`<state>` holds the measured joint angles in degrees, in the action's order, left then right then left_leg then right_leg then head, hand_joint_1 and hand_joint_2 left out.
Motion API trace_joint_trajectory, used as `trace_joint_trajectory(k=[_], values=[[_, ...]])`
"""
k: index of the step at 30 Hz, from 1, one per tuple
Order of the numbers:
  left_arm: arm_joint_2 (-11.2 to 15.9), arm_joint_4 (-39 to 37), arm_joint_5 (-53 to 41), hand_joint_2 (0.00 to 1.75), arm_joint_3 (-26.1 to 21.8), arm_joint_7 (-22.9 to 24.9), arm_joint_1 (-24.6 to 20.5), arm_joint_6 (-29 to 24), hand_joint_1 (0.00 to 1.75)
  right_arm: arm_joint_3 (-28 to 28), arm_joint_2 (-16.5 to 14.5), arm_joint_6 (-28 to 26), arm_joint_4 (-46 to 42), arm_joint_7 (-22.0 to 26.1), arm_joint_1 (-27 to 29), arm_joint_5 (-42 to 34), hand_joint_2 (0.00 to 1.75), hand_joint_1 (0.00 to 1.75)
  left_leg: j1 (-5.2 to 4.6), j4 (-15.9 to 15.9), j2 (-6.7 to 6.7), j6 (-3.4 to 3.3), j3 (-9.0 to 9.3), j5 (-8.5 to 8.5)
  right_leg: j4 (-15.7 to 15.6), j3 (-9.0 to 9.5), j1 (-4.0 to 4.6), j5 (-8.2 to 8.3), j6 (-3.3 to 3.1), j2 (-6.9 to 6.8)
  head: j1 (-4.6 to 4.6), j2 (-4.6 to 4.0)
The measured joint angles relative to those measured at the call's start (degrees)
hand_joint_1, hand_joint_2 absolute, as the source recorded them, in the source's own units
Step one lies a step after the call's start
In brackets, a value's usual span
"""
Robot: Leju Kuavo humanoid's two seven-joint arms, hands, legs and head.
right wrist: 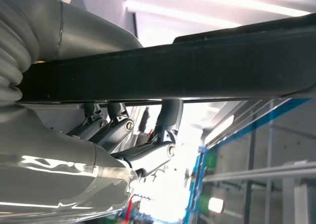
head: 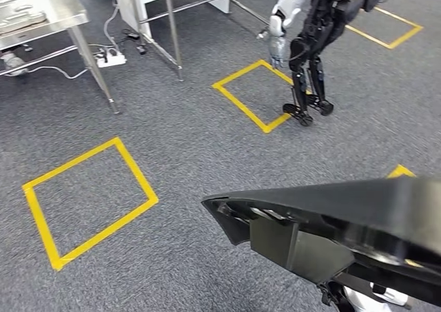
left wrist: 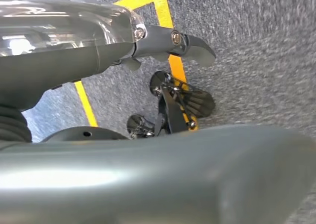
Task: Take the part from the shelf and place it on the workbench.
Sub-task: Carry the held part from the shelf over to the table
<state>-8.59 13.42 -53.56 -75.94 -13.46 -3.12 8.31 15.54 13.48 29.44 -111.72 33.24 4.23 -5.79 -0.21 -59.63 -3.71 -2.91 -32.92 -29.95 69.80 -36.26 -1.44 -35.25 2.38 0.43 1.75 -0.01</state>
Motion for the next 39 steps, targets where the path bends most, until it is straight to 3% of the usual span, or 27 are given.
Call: trace_joint_trajectory(k=[2,4,6,8,10,12,13,14,15,17,19,21,22,24,26,27,28,29,30,32,33,34,36,37,39], values=[[0.0,0.0,-0.1,1.75,-0.1,0.0,0.0,0.0,0.00,0.0,0.2,0.0,0.0,0.1,-0.1,-0.3,1.75,1.75,0.05,-0.2,-1.62,0.48,0.26,-0.40,-7.0,2.55,-0.25,3.54,-0.09,2.56,0.02,0.01],[0.0,0.0,-0.2,1.75,-0.2,0.0,0.0,0.0,0.00,0.0,0.3,0.0,0.0,0.1,-0.1,-0.5,1.75,1.75,0.19,-0.4,-2.97,1.11,-0.11,-0.51,-9.5,3.48,-0.27,3.80,-0.48,4.16,0.05,0.00],[0.1,0.0,-0.3,1.75,-0.2,0.0,0.2,0.0,0.00,0.1,0.4,0.0,0.0,0.2,-0.3,-0.7,1.75,1.75,0.38,-0.3,-3.77,1.69,-0.36,-0.50,-9.8,3.75,-0.20,3.75,-1.08,3.10,0.06,0.00],[0.1,0.0,-0.3,1.75,-0.3,-0.1,0.3,0.0,0.00,0.1,0.4,0.0,-0.1,0.2,-0.5,-0.9,1.75,1.75,0.26,-1.9,-1.55,2.30,-1.07,-1.55,-10.0,4.16,-0.37,3.66,-1.67,1.57,0.14,0.00],[0.1,0.0,-0.4,1.75,-0.3,-0.2,0.0,0.1,0.00,0.1,0.4,0.0,-0.1,0.2,-0.5,-1.0,1.75,1.75,0.29,-7.3,1.75,2.93,-3.83,-4.19,-10.1,4.52,-0.39,3.38,-2.15,-0.18,0.20,0.00],[0.2,0.0,-0.7,1.75,-0.3,-0.3,-0.2,0.3,0.00,0.1,0.4,0.0,0.1,0.1,-0.6,-1.1,1.75,1.75,0.56,-13.6,2.77,3.34,-7.36,-6.22,-10.1,4.82,-0.32,2.99,-2.36,-2.03,0.20,0.00],[0.2,0.0,-0.8,1.75,-0.3,-0.3,-0.2,0.4,0.00,0.1,0.4,0.0,0.2,0.1,-0.6,-1.1,1.75,1.75,0.63,-14.8,2.95,3.42,-8.18,-5.95,-10.1,5.04,-0.31,2.76,-2.37,-2.89,0.20,0.00],[0.2,0.0,-0.9,1.75,-0.3,-0.3,-0.1,0.4,0.00,0.1,0.4,0.0,0.3,0.1,-0.7,-1.1,1.75,1.75,0.65,-13.9,3.15,3.39,-7.96,-4.69,-10.1,5.35,-0.30,2.51,-2.33,-3.68,0.20,0.00],[0.2,0.0,-0.9,1.75,-0.3,-0.3,0.0,0.5,0.00,0.1,0.3,0.0,0.3,0.1,-0.8,-1.1,1.75,1.75,0.60,-11.2,3.62,3.19,-6.76,-2.68,-10.1,5.74,-0.28,2.23,-2.26,-4.41,0.20,0.00],[0.2,0.0,-0.9,1.75,-0.3,-0.3,0.0,0.5,0.00,0.1,0.3,0.0,0.3,0.1,-1.0,-1.2,1.75,1.75,-0.02,-4.5,6.10,2.36,-3.64,0.53,-10.2,6.47,-0.15,1.65,-1.91,-5.68,0.20,0.00],[0.3,0.0,-0.9,1.75,-0.3,-0.4,-0.1,0.5,0.00,0.1,0.3,0.0,0.4,0.1,-1.2,-1.2,1.75,1.75,-0.73,-1.4,7.89,1.52,-2.30,0.99,-10.3,6.84,0.05,1.25,-1.38,-6.89,0.20,-0.01],[0.3,0.0,-0.9,1.75,-0.3,-0.4,-0.1,0.5,0.00,0.1,0.2,0.0,0.4,0.0,-1.3,-1.2,1.75,1.75,-0.88,-0.8,7.00,0.98,-2.12,0.73,-10.7,7.37,0.17,1.01,-0.84,-8.20,0.19,-0.01],[0.4,0.0,-0.9,1.75,-0.3,-0.4,0.1,0.5,0.00,0.2,0.2,0.0,0.4,0.0,-1.4,-1.2,1.75,1.75,-0.74,-0.4,6.37,0.71,-1.81,0.83,-10.7,7.78,0.13,0.70,-0.61,-7.99,0.17,-0.01],[0.5,0.0,-0.7,1.75,-0.3,-0.5,0.1,0.6,0.00,0.2,0.2,0.1,0.4,0.0,-1.5,-1.3,1.75,1.75,-0.28,0.5,5.14,0.11,-1.03,1.11,-7.9,7.06,0.05,-1.27,-0.35,-5.06,0.13,0.00],[0.5,0.0,-0.3,1.75,-0.4,-0.5,-0.1,0.9,0.00,0.3,0.2,0.1,0.6,0.1,-1.2,-1.4,1.75,1.75,-0.06,0.7,3.72,-0.26,-0.82,1.13,-0.9,3.36,-0.02,-4.41,-0.29,-1.63,0.08,0.00],[0.5,0.0,0.0,1.75,-0.4,-0.5,-0.1,1.1,0.00,0.2,0.2,0.2,0.7,0.1,-1.1,-1.4,1.75,1.75,-0.05,0.7,2.94,-0.32,-0.80,1.07,2.4,1.30,-0.01,-5.34,-0.22,-1.02,0.06,-0.01],[0.5,0.0,0.1,1.75,-0.5,-0.5,-0.2,1.2,0.00,0.2,0.2,0.3,0.9,0.1,-0.9,-1.4,1.75,1.75,-0.04,0.7,2.14,-0.33,-0.72,1.00,4.2,-0.11,-0.01,-5.23,-0.13,-0.79,0.05,-0.01],[0.5,0.0,0.2,1.75,-0.6,-0.5,-0.1,1.3,0.00,0.2,0.2,0.4,1.0,0.1,-0.9,-1.4,1.75,1.75,-0.01,0.7,1.33,-0.27,-0.56,0.91,3.8,-0.50,-0.03,-3.87,-0.05,-0.66,0.06,-0.01],[0.5,0.0,0.2,1.75,-0.7,-0.5,-0.1,1.4,0.00,0.2,0.2,0.5,1.0,0.1,-0.8,-1.5,1.75,1.75,0.04,0.6,0.51,-0.14,-0.33,0.75,1.2,0.13,-0.09,-1.49,0.03,-0.35,0.06,0.00],[0.5,0.0,0.2,1.75,-0.8,-0.5,0.0,1.4,0.00,0.2,0.2,0.6,1.0,0.1,-0.7,-1.6,1.75,1.75,0.10,0.3,-1.08,0.35,-0.11,0.31,-6.0,2.59,-0.37,2.93,0.14,1.91,0.06,0.00],[0.5,0.0,0.2,1.75,-0.9,-0.5,-0.1,1.4,0.00,0.1,0.2,0.7,1.1,0.1,-0.6,-1.6,1.75,1.75,0.12,0.0,-1.82,0.63,-0.22,0.16,-8.5,3.45,-0.49,3.95,0.07,3.11,0.07,0.01],[0.5,0.0,0.2,1.75,-0.9,-0.4,-0.1,1.4,0.00,0.1,0.2,0.8,1.2,0.1,-0.5,-1.7,1.75,1.75,0.18,-0.1,-2.48,0.91,-0.45,0.10,-9.6,3.84,-0.51,4.09,-0.09,3.92,0.08,0.01],[0.6,0.0,0.2,1.75,-1.0,-0.5,0.1,1.7,0.00,0.0,0.2,1.0,1.3,0.1,-0.4,-1.8,1.75,1.75,0.40,-0.1,-3.76,1.41,-0.79,0.18,-10.0,4.03,-0.38,3.80,-0.71,3.38,0.10,0.01],[0.6,0.0,0.2,1.75,-1.0,-0.5,0.2,1.8,0.00,-0.1,0.2,1.0,1.3,0.1,-0.5,-1.9,1.75,1.75,0.39,-0.2,-3.51,1.66,-0.87,0.03,-10.1,4.20,-0.40,3.79,-1.03,2.66,0.12,0.00],[0.6,0.0,0.3,1.75,-1.1,-0.7,0.2,2.0,0.00,-0.1,0.2,1.1,1.3,0.1,-0.5,-2.0,1.75,1.75,0.28,-2.8,-0.96,2.21,-2.03,-1.54,-10.2,4.60,-0.60,3.66,-1.68,1.07,0.16,-0.01]])
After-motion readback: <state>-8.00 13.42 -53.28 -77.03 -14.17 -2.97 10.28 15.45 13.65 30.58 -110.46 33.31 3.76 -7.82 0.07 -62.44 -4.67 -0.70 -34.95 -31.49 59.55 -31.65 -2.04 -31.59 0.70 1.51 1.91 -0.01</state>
